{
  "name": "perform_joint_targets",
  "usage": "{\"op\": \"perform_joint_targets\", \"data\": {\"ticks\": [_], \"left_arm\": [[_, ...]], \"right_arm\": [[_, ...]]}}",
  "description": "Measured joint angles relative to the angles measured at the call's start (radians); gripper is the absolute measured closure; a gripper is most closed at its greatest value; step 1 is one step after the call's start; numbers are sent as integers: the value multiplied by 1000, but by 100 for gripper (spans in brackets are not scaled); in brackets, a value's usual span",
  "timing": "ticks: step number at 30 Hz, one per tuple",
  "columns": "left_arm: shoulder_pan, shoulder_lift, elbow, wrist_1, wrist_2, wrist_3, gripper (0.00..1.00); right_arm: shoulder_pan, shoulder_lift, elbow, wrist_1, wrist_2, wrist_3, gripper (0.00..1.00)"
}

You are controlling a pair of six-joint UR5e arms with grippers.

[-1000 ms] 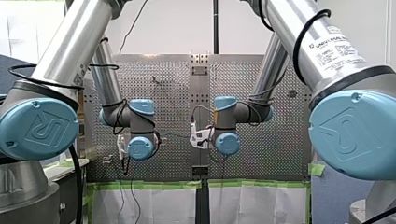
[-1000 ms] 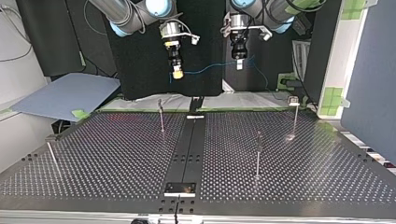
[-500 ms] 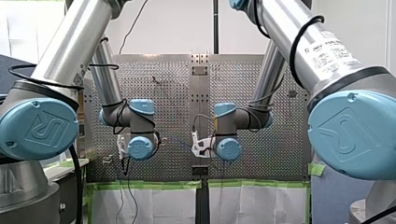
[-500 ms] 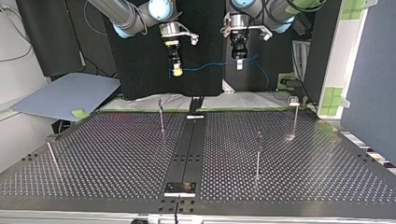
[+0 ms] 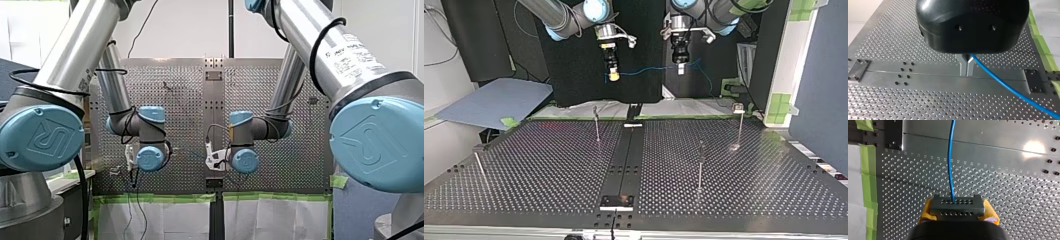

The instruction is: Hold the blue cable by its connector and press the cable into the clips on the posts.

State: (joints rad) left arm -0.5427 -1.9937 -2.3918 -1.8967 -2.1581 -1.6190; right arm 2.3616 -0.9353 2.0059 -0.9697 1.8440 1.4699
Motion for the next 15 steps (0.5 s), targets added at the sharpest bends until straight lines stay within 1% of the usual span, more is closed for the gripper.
{"op": "perform_joint_targets", "data": {"ticks": [5,10,15], "left_arm": [[35,-35,-1,-24,-35,31,100],[79,-79,-1,-29,-73,42,100],[121,-100,-1,-30,-81,43,100]], "right_arm": [[0,0,0,0,0,0,100],[0,0,0,0,0,0,100],[0,0,0,0,0,0,100]]}}
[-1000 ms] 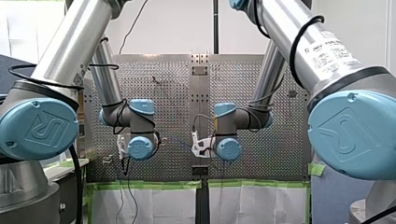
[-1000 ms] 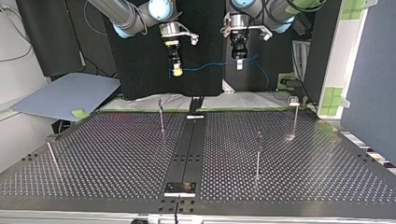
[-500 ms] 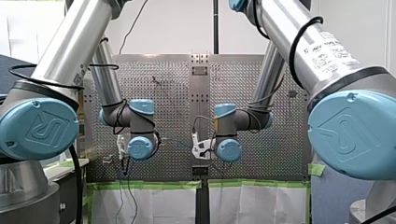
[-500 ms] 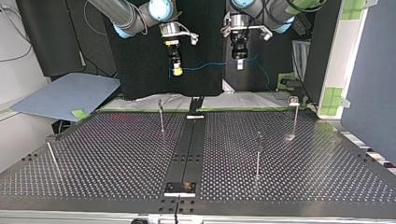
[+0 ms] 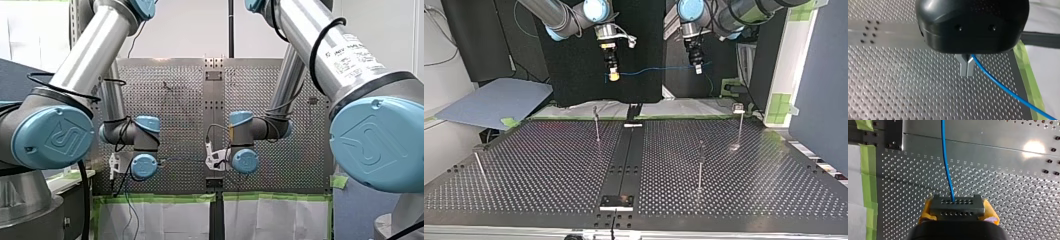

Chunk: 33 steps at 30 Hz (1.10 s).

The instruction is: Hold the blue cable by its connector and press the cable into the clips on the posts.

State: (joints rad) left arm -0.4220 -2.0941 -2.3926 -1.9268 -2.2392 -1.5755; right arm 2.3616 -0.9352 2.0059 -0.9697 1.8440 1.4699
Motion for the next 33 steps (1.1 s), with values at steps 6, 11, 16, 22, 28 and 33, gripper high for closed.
{"op": "perform_joint_targets", "data": {"ticks": [6,11,16,22,28,33], "left_arm": [[34,-3,0,0,-1,0,100],[33,2,2,-3,-1,1,100],[30,35,6,-29,-5,5,100],[30,86,6,-80,28,13,100],[33,133,6,-126,61,2,100],[30,175,5,-168,67,-4,100]], "right_arm": [[0,0,0,0,0,0,100],[-1,0,-2,2,2,-1,100],[5,-23,-29,29,23,14,100],[14,-68,-53,75,1,54,100],[15,-121,-58,129,-50,61,100],[15,-163,-66,155,-72,63,100]]}}
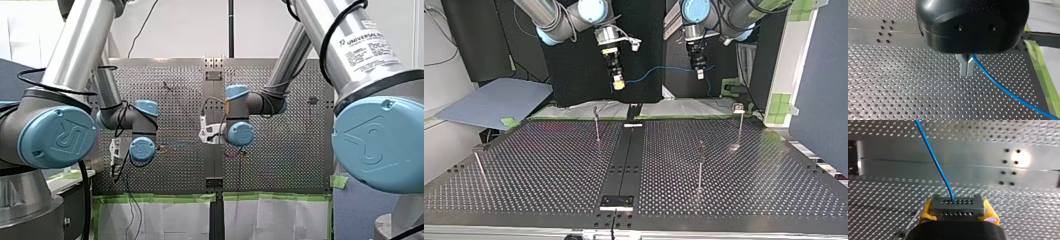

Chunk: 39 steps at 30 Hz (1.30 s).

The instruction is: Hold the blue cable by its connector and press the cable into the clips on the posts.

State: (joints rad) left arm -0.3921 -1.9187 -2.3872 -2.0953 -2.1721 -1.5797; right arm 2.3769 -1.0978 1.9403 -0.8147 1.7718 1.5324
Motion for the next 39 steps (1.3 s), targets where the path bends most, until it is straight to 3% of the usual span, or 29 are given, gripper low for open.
{"op": "perform_joint_targets", "data": {"ticks": [5,12,29,39], "left_arm": [[0,47,0,-47,6,-16,100],[4,100,0,-100,43,-55,100],[20,247,19,-247,120,-93,100],[23,327,32,-327,132,-162,100]], "right_arm": [[0,-28,-3,8,-7,0,100],[0,-31,-6,6,-8,0,100],[0,-30,-17,9,-13,0,100],[0,-29,-26,8,-14,0,100]]}}
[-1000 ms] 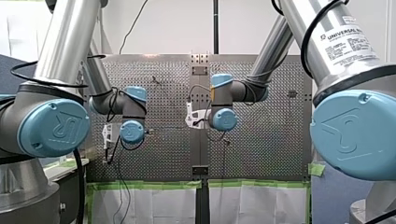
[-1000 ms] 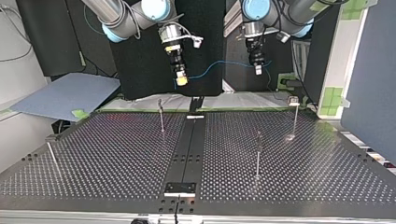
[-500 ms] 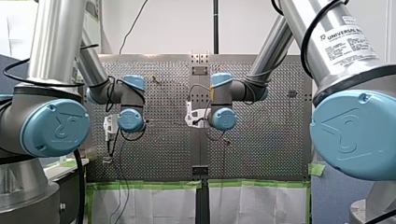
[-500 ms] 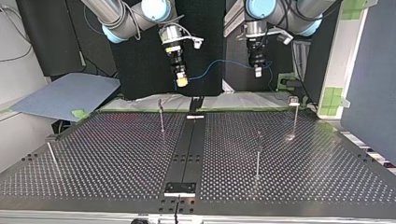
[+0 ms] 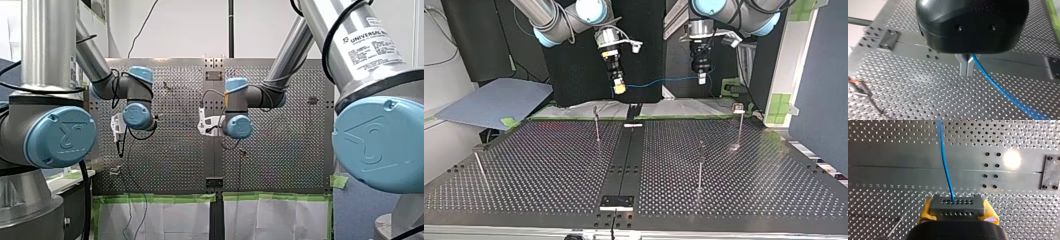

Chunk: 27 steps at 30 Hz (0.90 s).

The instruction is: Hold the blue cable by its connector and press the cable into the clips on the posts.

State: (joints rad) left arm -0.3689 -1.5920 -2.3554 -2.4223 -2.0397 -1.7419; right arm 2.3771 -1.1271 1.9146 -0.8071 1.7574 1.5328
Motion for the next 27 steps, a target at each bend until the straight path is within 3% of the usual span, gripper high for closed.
{"op": "perform_joint_targets", "data": {"ticks": [5,11,17,23,27], "left_arm": [[3,37,18,-38,22,-36,100],[8,31,32,-64,43,-73,100],[19,67,48,-93,47,-93,100],[24,49,87,-139,75,-131,100],[38,59,115,-169,67,-147,100]], "right_arm": [[0,0,-16,7,-3,0,100],[0,0,-41,25,-9,0,100],[0,0,-61,38,-18,-4,100],[3,0,-78,53,-21,-10,100],[5,0,-82,57,-21,-12,100]]}}
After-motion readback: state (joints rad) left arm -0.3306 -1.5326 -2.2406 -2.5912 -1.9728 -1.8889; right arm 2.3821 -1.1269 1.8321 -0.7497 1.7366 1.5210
